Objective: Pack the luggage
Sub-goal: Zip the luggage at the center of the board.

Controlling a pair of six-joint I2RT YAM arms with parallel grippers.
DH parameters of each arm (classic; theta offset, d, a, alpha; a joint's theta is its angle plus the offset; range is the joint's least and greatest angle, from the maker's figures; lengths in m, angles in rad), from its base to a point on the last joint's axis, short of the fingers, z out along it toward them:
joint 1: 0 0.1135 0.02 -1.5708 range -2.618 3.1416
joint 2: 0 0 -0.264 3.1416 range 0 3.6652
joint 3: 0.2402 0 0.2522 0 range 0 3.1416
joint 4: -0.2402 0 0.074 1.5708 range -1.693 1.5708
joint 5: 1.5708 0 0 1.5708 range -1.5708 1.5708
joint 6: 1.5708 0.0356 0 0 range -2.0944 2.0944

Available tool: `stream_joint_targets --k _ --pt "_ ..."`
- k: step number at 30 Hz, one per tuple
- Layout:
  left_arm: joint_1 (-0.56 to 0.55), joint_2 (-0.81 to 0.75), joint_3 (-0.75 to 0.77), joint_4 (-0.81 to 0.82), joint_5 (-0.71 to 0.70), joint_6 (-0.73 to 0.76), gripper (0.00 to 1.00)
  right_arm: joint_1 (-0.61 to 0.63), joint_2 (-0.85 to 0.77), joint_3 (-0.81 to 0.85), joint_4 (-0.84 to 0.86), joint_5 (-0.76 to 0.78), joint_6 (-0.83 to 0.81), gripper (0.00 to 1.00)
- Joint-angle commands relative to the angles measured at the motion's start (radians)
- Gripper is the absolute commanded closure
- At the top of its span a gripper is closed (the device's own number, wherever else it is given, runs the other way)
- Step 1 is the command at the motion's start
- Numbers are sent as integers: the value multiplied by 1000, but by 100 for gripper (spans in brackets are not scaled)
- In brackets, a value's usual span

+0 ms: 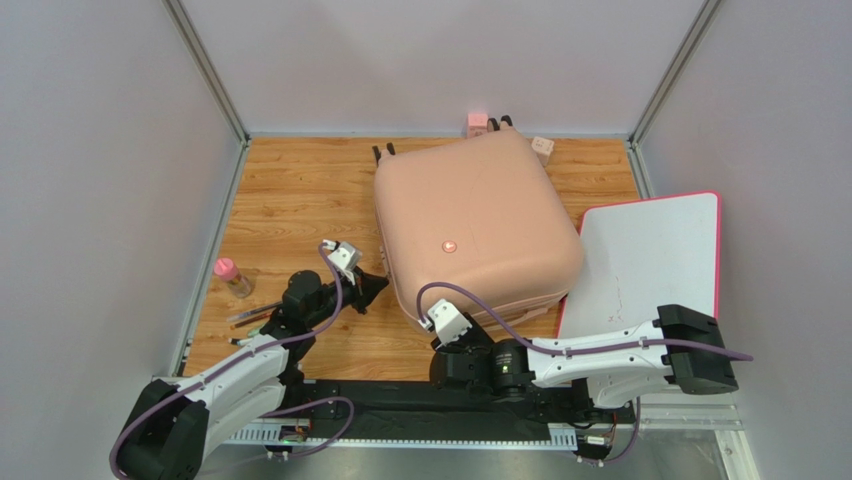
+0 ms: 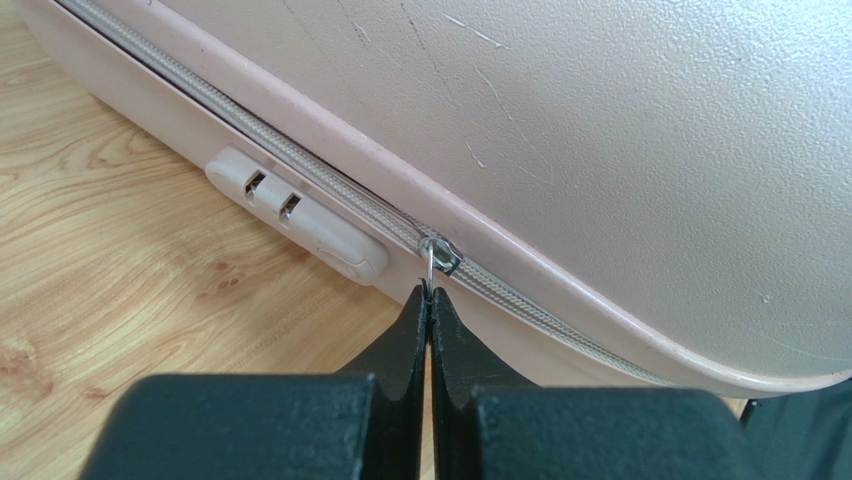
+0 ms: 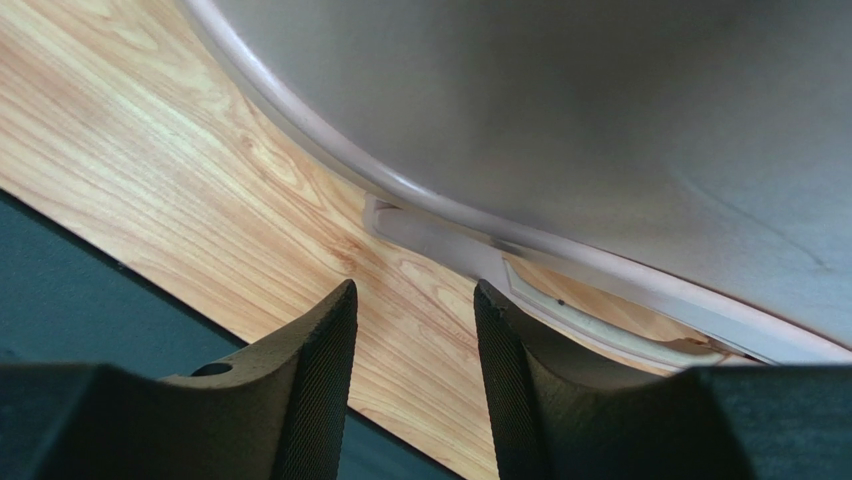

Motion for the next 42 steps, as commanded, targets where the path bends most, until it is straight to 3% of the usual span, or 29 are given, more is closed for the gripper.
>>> stream_joint_targets --k 1,11,16,23,30,42 --pt "-3 -9 33 12 -6 33 100 1 4 -4 -4 159 34 52" --pt "-3 -26 33 -9 -12 31 100 -9 -134 -59 28 195 2 44" --pt "-3 -52 31 -29 -19 29 100 -80 -168 -84 65 107 -21 36" --pt "-3 -59 31 -37 -15 28 100 -120 -220 -112 103 -16 -67 35" --pt "-3 -97 21 -50 -30 26 100 -207 -197 -124 187 -227 -176 36" --pt "-2 -120 19 -69 -30 37 100 -253 -72 -89 290 -394 -377 37"
